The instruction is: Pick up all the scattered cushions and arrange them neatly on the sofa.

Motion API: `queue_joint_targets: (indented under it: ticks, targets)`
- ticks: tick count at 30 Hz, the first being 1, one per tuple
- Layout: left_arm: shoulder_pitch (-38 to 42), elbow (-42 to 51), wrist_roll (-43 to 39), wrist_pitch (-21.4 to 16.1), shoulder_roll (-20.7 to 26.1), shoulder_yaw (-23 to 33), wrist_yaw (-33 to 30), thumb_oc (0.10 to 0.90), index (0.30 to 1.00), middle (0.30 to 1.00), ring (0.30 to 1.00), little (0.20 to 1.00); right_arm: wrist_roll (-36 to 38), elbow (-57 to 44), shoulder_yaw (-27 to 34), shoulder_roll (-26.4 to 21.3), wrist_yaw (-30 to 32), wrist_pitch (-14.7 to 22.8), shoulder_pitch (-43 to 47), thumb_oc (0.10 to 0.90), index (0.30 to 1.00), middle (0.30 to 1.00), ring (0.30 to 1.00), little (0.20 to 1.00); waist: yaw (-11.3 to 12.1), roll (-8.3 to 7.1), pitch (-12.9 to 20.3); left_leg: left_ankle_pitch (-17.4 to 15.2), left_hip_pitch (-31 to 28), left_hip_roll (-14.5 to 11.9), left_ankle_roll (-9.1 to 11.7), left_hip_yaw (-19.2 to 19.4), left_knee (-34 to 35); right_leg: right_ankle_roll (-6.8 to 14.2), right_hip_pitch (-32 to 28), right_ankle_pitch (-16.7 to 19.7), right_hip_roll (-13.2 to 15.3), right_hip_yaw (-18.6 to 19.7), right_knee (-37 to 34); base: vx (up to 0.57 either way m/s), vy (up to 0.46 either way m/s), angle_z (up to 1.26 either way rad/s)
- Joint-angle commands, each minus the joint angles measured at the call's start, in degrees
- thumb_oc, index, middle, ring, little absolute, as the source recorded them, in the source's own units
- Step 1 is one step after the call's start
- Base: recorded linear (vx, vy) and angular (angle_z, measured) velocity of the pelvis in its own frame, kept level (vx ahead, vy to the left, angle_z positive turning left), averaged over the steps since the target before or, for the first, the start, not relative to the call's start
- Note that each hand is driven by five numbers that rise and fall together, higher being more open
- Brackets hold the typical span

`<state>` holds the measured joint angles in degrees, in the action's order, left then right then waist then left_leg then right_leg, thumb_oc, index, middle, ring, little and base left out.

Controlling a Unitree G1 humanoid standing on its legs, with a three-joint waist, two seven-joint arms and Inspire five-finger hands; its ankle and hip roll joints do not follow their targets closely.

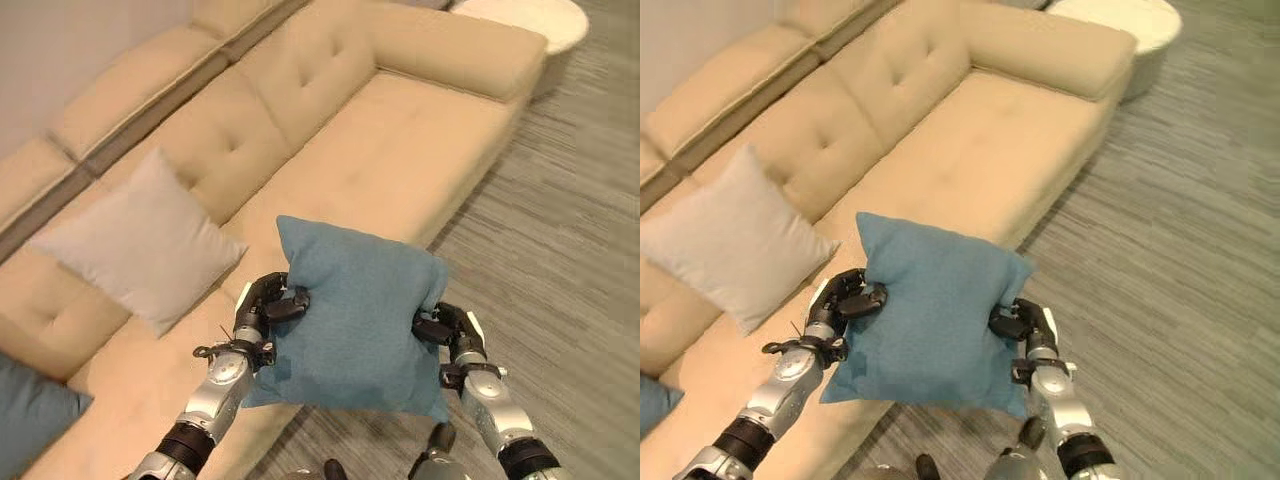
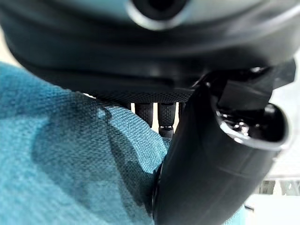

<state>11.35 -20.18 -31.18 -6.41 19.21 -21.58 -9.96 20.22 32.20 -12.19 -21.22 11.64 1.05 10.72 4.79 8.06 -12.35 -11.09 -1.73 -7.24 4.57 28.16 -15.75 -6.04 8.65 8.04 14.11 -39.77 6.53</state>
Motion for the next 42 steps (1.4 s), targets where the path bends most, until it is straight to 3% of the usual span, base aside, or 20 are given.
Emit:
queue_joint_targets:
  ticks: [1,4,5,8,11,13,15,17,20,21,22,24,27,30,32,33,35,38,40,42]
  targets:
    - [9.74,7.72,3.30,-7.02,-4.33,-7.83,4.35,0.400,0.300,0.300,0.300,0.300,-2.32,-12.62,-4.73,2.90,-5.03,7.73,5.10,0.400,0.300,0.300,0.300,0.300,-2.52,-1.95,8.38,8.91,-1.79,-3.87,0.93,-0.55,14.92,17.58,-8.51,-4.68,5.11,3.38,-5.12,0.26,-0.698,-1.04]
    - [9.54,7.28,-0.43,-7.77,-5.40,-7.56,3.91,0.400,0.300,0.300,0.300,0.300,-2.08,-12.51,-5.90,2.03,-5.02,8.29,5.20,0.400,0.300,0.300,0.300,0.300,-3.06,-1.48,7.83,13.67,-1.50,-9.26,3.12,-1.75,10.67,15.08,-7.95,-7.39,-0.51,6.22,-5.96,0.19,-0.504,-1.03]
    - [9.34,6.64,-0.50,-8.05,-5.85,-7.38,3.66,0.400,0.300,0.300,0.300,0.300,-1.93,-13.10,-6.22,1.14,-4.40,8.64,5.11,0.400,0.300,0.300,0.300,0.300,-2.49,-1.96,6.75,15.76,-0.36,-9.64,2.88,-7.72,4.49,13.25,-8.44,-8.30,-3.63,8.69,-7.47,0.20,-0.437,-1.10]
    - [9.01,6.47,-0.64,-8.03,-6.04,-7.96,3.49,0.400,0.300,0.300,0.300,0.300,-1.35,-14.65,-7.38,0.63,-5.10,8.65,4.62,0.400,0.300,0.300,0.300,0.300,-0.79,-4.87,5.08,7.84,5.40,1.72,-1.21,-20.28,-1.54,11.58,-8.10,-8.77,-6.59,15.60,-9.29,0.21,-0.429,-1.45]
    - [10.67,5.62,0.26,-7.83,-6.02,-9.31,3.49,0.400,0.300,0.300,0.300,0.300,-0.46,-14.11,-7.68,0.54,-5.16,9.09,5.28,0.400,0.300,0.300,0.300,0.300,0.34,-6.12,4.13,4.24,12.48,6.28,-3.26,-20.05,-0.26,11.74,-10.70,-10.00,-8.90,18.63,-11.40,0.27,-0.229,-1.34]
    - [10.94,5.49,0.83,-7.79,-6.08,-9.42,3.48,0.400,0.300,0.300,0.300,0.300,-0.61,-13.85,-7.93,0.67,-5.10,9.19,5.43,0.400,0.300,0.300,0.300,0.300,1.09,-5.97,4.11,5.33,14.08,8.09,-3.73,-20.07,1.63,11.74,-11.47,-10.52,-9.79,19.21,-11.53,0.37,-0.127,-0.84]
    - [9.90,5.54,1.72,-7.53,-5.74,-9.41,3.95,0.400,0.300,0.300,0.300,0.300,-1.06,-11.99,-9.16,1.80,-5.61,9.53,6.11,0.400,0.300,0.300,0.300,0.300,5.29,-5.07,4.13,14.11,20.72,14.70,-2.92,-21.62,13.06,11.01,-14.74,-12.64,-15.62,22.87,-11.53,0.46,-0.124,-0.75]
    - [9.56,5.85,2.11,-7.55,-5.35,-9.42,3.79,0.400,0.300,0.300,0.300,0.300,-1.11,-11.23,-9.46,2.44,-5.65,9.52,6.85,0.400,0.300,0.300,0.300,0.300,6.87,-5.36,4.23,15.99,23.02,15.11,-2.41,-21.53,15.80,10.45,-15.80,-13.67,-16.99,24.56,-11.53,0.40,-0.114,-1.29]
    - [7.78,6.79,1.27,-7.47,-3.15,-9.02,3.82,0.400,0.300,0.300,0.300,0.300,-1.31,-10.34,-11.58,5.19,-6.81,9.68,7.12,0.400,0.300,0.300,0.300,0.300,10.48,-8.17,5.55,18.05,18.61,16.94,-7.13,-25.36,17.77,9.78,-19.99,-15.15,-18.82,28.59,-8.98,0.61,-0.041,-1.38]
    - [7.77,6.81,1.26,-7.46,-3.14,-9.01,3.82,0.400,0.300,0.300,0.300,0.300,-1.32,-10.34,-11.59,5.20,-6.81,9.68,7.12,0.400,0.300,0.300,0.300,0.300,10.54,-8.14,5.70,18.06,18.84,16.83,-7.10,-25.33,17.68,9.74,-19.79,-15.05,-18.91,28.66,-8.98,0.45,0.004,-0.92]
    - [7.55,7.36,1.90,-7.31,-2.07,-8.83,3.29,0.400,0.300,0.300,0.300,0.300,-1.01,-9.60,-11.49,6.15,-7.32,9.72,6.85,0.400,0.300,0.300,0.300,0.300,10.80,-9.94,5.96,16.84,16.31,16.40,-8.40,-23.96,17.22,13.66,-18.27,-12.00,-16.68,26.25,0.47,0.41,0.042,-0.43]
    - [7.56,7.90,2.19,-7.09,-1.11,-7.95,2.51,0.400,0.300,0.300,0.300,0.300,-1.54,-9.64,-11.30,6.21,-7.78,9.05,6.78,0.400,0.300,0.300,0.300,0.300,9.68,-9.25,5.84,14.83,11.77,14.75,-9.10,-23.28,17.18,18.61,-13.79,-7.44,-10.58,19.81,14.47,0.51,0.105,-0.12]
    - [7.79,7.62,2.61,-6.87,-0.74,-7.52,2.39,0.400,0.300,0.300,0.300,0.300,-2.00,-9.25,-10.27,6.67,-8.32,8.49,5.94,0.400,0.300,0.300,0.300,0.300,7.98,-7.27,5.82,11.26,6.87,12.61,-9.61,-22.92,16.76,19.79,-10.26,-5.22,-4.01,12.17,28.24,0.31,0.102,-0.59]
    - [8.68,7.00,3.67,-6.40,-0.72,-7.58,2.91,0.400,0.300,0.300,0.300,0.300,-1.96,-10.32,-8.54,6.26,-8.65,8.04,4.35,0.400,0.300,0.300,0.300,0.300,5.92,-6.05,5.67,7.49,2.01,11.26,-8.93,-23.38,16.76,17.86,-8.52,-6.82,1.62,8.34,25.00,0.40,-0.001,0.37]
    - [9.65,5.65,5.23,-6.00,-1.24,-7.73,3.32,0.400,0.300,0.300,0.300,0.300,-1.49,-11.34,-7.83,5.11,-8.70,8.00,4.11,0.400,0.300,0.300,0.300,0.300,5.02,-6.60,5.80,4.32,-0.57,10.64,-7.02,-24.85,15.94,16.11,-6.80,-9.25,0.60,11.33,8.76,0.63,-0.311,0.50]
    - [10.35,4.12,6.15,-6.12,-2.11,-7.90,3.06,0.400,0.300,0.300,0.300,0.300,-0.76,-11.65,-7.42,4.43,-8.48,8.05,3.81,0.400,0.300,0.300,0.300,0.300,3.48,-6.70,5.98,1.94,-2.89,9.45,-5.97,-28.01,15.54,16.70,-3.38,-6.44,-0.51,19.29,-3.97,0.80,-0.438,0.15]
    - [10.98,2.78,6.85,-6.80,-3.88,-9.85,1.72,0.400,0.300,0.300,0.300,0.300,-1.29,-10.62,-7.48,3.78,-7.15,7.75,2.96,0.400,0.300,0.300,0.300,0.300,0.21,-7.06,5.14,-0.38,-7.19,8.45,-4.56,-37.65,13.22,19.39,1.94,-1.90,-1.90,36.33,-4.94,0.79,-0.497,0.72]
    - [10.32,2.88,6.50,-6.83,-4.03,-9.78,1.64,0.400,0.300,0.300,0.300,0.300,-1.51,-11.27,-7.53,3.96,-7.49,7.33,2.13,0.400,0.300,0.300,0.300,0.300,-0.84,-7.30,6.08,0.91,-7.79,5.38,-2.72,-38.28,10.47,18.42,0.23,-3.04,-3.28,34.25,-3.06,0.45,-0.415,1.88]
    - [9.84,3.28,5.43,-6.94,-3.28,-8.93,1.11,0.400,0.300,0.300,0.300,0.300,-1.58,-12.21,-8.48,3.54,-7.95,7.46,2.40,0.400,0.300,0.300,0.300,0.300,-0.86,-7.15,6.07,8.99,-4.08,1.97,0.54,-38.36,2.04,16.36,-2.04,-4.80,-6.36,31.87,-3.06,0.23,-0.401,0.48]
    - [8.86,4.01,3.41,-6.77,-3.35,-7.03,1.47,0.400,0.300,0.300,0.300,0.300,-1.43,-12.79,-8.91,2.58,-6.83,8.10,3.29,0.400,0.300,0.300,0.300,0.300,1.24,-8.94,3.45,12.35,7.68,-1.00,-2.54,-30.82,-14.80,12.40,-8.06,-5.48,-7.60,26.77,-6.40,0.15,-0.600,0.32]
